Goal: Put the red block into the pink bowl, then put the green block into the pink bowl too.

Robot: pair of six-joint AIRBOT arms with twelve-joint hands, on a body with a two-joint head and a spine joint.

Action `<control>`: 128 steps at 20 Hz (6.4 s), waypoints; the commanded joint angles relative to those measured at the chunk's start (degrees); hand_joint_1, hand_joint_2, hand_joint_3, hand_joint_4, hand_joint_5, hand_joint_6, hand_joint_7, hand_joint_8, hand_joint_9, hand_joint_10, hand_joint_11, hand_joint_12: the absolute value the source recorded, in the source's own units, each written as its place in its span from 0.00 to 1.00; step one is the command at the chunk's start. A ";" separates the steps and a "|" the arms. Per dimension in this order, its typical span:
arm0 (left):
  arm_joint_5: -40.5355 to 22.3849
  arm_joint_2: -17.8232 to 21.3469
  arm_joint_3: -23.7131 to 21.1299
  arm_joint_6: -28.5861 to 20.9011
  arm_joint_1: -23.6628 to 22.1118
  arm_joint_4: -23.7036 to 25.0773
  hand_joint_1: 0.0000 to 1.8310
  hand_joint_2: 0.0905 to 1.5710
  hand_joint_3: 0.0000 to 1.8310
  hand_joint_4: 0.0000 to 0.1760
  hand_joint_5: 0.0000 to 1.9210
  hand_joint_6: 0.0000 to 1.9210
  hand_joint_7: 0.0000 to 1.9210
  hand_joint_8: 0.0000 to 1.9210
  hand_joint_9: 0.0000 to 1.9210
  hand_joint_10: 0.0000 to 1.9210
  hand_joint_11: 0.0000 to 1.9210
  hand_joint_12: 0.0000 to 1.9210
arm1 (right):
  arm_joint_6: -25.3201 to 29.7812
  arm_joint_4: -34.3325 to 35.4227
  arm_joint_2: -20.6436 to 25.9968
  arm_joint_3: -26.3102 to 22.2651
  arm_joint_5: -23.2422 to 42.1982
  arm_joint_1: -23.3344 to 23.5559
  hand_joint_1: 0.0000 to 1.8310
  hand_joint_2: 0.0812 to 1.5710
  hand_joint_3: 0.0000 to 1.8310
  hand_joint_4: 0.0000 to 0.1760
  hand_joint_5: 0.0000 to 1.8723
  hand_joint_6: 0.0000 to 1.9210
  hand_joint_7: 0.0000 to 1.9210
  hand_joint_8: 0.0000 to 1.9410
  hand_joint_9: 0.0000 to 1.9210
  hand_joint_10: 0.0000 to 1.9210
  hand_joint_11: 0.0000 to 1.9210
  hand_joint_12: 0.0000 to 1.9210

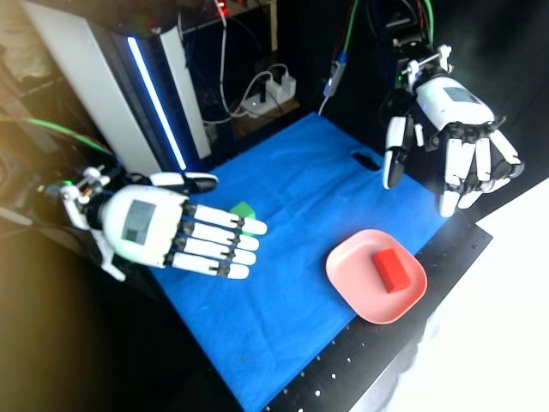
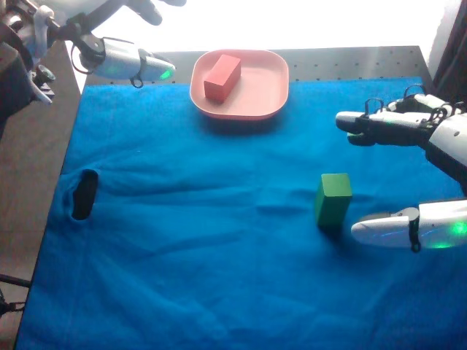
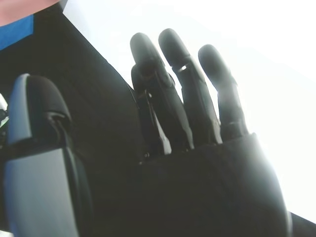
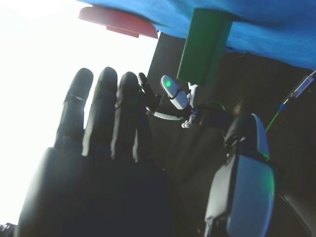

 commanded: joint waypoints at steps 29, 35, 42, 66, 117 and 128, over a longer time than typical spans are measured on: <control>-12.11 0.71 -4.78 0.35 3.57 -1.75 0.50 0.57 0.00 0.00 0.43 0.00 0.49 0.12 0.32 0.44 0.10 0.76 | 0.46 -0.19 -4.88 4.78 5.65 4.48 0.45 0.51 0.00 0.00 0.40 0.00 0.48 0.01 0.43 0.03 0.08 0.60; -12.90 1.18 -5.37 0.35 4.22 -1.84 0.52 0.57 0.00 0.00 0.41 0.00 0.45 0.28 0.33 0.38 0.06 0.72 | 0.46 0.20 -5.98 5.90 4.34 4.50 0.48 0.50 0.00 0.00 0.41 0.00 0.49 0.00 0.47 0.02 0.16 0.62; -16.43 2.47 -7.37 0.35 5.99 -2.93 0.53 0.61 0.00 0.00 0.39 0.00 0.37 0.28 0.31 0.43 0.18 0.66 | 0.46 0.88 -7.86 7.81 1.47 4.68 0.49 0.50 0.00 0.00 0.45 0.00 0.52 0.00 0.49 0.02 0.16 0.72; -18.15 4.15 -8.56 0.38 6.29 -3.00 0.51 0.61 0.00 0.00 0.38 0.00 0.39 0.32 0.36 0.42 0.17 0.72 | 0.46 1.07 -11.43 9.05 -2.49 4.24 0.46 0.45 0.00 0.00 0.40 0.00 0.51 0.00 0.49 0.04 0.19 0.64; -16.43 3.26 -8.70 0.92 6.75 -2.64 0.56 0.60 0.00 0.00 0.39 0.01 0.39 0.33 0.35 0.46 0.13 0.71 | 0.45 -1.68 -10.80 12.71 -2.82 11.52 0.71 0.61 0.00 0.00 0.67 0.18 0.69 0.30 0.65 0.83 0.63 0.96; -15.25 2.33 -8.73 0.91 6.80 -1.11 0.52 0.58 0.00 0.00 0.42 0.00 0.43 0.27 0.32 0.44 0.05 0.72 | 0.45 -3.13 -10.86 16.02 -4.30 16.64 0.77 0.65 0.00 0.00 0.54 0.38 0.62 0.32 0.58 0.52 0.51 0.60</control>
